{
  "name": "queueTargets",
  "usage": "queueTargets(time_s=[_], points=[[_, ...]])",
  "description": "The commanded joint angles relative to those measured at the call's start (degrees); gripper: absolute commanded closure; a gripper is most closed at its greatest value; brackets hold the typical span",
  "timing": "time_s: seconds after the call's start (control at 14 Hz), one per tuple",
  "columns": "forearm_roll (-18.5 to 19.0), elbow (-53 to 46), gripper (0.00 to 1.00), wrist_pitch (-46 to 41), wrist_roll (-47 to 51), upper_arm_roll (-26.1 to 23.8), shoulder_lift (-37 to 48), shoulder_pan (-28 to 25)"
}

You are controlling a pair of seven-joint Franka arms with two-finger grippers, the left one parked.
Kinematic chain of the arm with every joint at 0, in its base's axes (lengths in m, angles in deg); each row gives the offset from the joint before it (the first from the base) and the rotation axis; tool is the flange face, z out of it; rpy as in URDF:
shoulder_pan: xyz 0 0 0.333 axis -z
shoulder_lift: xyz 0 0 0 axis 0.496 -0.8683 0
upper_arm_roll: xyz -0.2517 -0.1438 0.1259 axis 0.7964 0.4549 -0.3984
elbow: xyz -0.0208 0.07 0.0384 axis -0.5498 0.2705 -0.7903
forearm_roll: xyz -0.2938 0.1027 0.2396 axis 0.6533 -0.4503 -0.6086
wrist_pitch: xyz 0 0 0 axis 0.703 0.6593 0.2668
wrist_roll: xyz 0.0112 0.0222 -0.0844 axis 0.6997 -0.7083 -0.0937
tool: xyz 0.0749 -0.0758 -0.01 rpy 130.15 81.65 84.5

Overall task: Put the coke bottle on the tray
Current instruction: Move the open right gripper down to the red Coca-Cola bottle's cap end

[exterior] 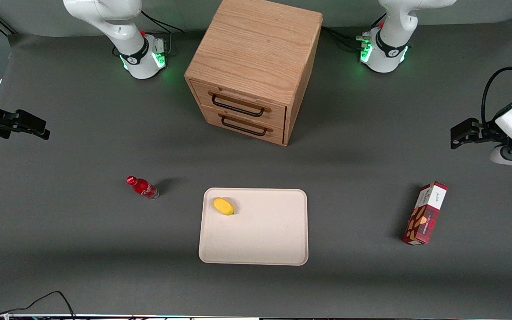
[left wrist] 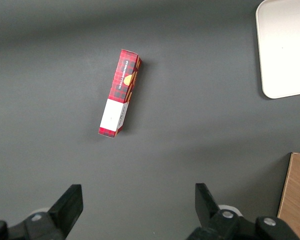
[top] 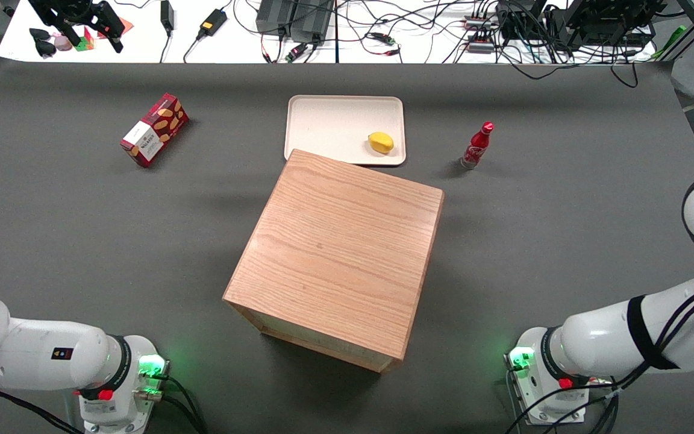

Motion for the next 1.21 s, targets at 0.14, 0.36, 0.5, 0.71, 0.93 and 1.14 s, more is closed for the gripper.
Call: queueTargets(time_s=[0.14, 0.36, 0.5, 0.71, 0.93, 1.14], points=[[-1.3, -3.4, 0.0, -2.3, 1.1, 2.7, -0.4, -2.4], [-1.2, -4.3, 0.0, -2.6, 1.6, 2.7, -1.5, -2.7], [-1.3, -4.4, 0.0, -2.6, 2.2, 2.6, -2.0, -3.2], [-1.7, -1.4, 0.0, -0.3, 2.1, 2.0, -2.3, -3.6], [-0.7, 6.5, 0.0, 8.0, 3.7, -1.7, -1.6, -3.5], [-1.1, 17.0, 0.0, 22.1, 4.2, -3.0, -1.1, -3.5]])
